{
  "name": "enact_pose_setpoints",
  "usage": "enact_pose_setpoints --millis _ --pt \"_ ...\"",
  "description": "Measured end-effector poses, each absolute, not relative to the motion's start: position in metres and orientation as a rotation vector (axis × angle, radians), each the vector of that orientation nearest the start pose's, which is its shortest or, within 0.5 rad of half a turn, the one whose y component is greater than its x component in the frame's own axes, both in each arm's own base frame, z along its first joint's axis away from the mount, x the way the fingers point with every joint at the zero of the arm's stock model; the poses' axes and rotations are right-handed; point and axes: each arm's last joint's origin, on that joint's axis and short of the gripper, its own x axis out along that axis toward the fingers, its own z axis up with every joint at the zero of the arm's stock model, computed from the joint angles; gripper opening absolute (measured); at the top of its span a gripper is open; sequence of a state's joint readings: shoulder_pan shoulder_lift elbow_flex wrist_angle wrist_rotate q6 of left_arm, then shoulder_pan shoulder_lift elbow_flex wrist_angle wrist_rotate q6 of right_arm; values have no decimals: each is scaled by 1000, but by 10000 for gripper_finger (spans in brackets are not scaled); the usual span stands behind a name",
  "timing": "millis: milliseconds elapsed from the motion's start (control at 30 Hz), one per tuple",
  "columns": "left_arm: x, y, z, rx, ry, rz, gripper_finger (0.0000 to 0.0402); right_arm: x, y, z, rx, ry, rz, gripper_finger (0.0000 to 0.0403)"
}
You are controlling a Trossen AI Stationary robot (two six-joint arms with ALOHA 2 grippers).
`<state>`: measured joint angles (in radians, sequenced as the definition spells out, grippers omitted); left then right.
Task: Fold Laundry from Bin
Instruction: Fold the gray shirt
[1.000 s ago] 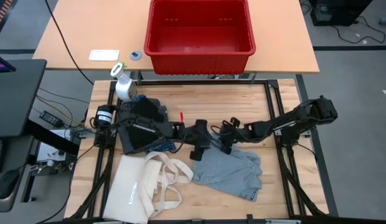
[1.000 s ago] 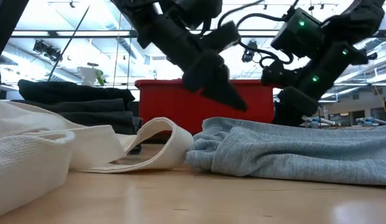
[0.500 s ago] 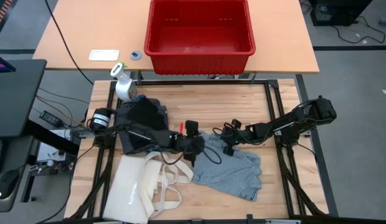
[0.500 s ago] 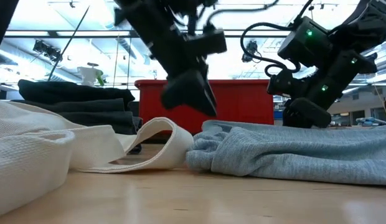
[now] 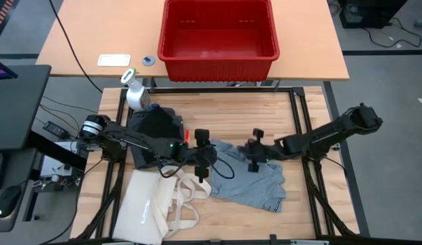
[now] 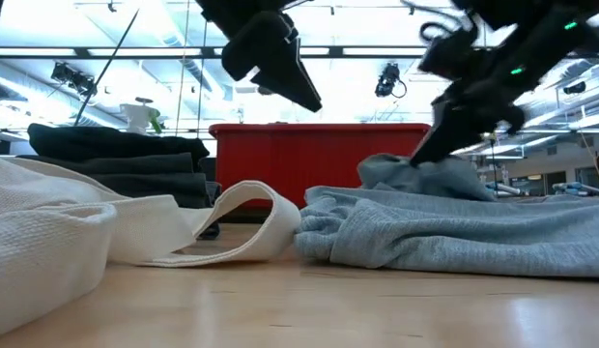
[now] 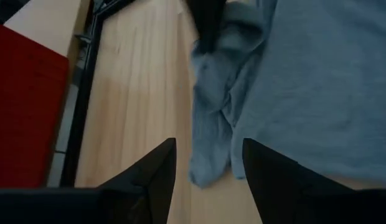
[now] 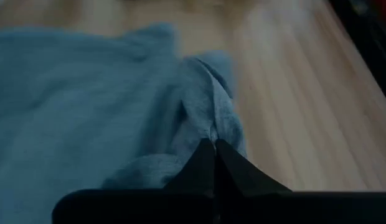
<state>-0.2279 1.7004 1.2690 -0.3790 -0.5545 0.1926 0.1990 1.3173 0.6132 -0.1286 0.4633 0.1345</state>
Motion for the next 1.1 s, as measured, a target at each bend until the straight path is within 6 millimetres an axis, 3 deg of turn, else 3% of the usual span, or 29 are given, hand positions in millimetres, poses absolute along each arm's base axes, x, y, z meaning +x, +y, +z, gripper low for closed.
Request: enact_pose_setpoints --millis 267,433,567,700,900,1000,1100 --pt "357 -68 248 476 816 219 188 225 90 182 -211 743 -4 6" --pt "360 -69 250 449 777 204 188 225 112 159 -165 815 45 7" --pt "366 -72 250 348 731 57 188 228 120 134 -102 935 81 8" --pt "375 -69 237 300 748 -25 188 233 125 123 -27 984 68 13" --pt "396 -40 200 256 806 -8 188 237 128 123 41 988 57 76" --pt "404 -17 183 225 839 8 188 237 130 126 57 982 60 116" --pt "406 11 179 130 834 8 188 237 131 127 64 973 55 144"
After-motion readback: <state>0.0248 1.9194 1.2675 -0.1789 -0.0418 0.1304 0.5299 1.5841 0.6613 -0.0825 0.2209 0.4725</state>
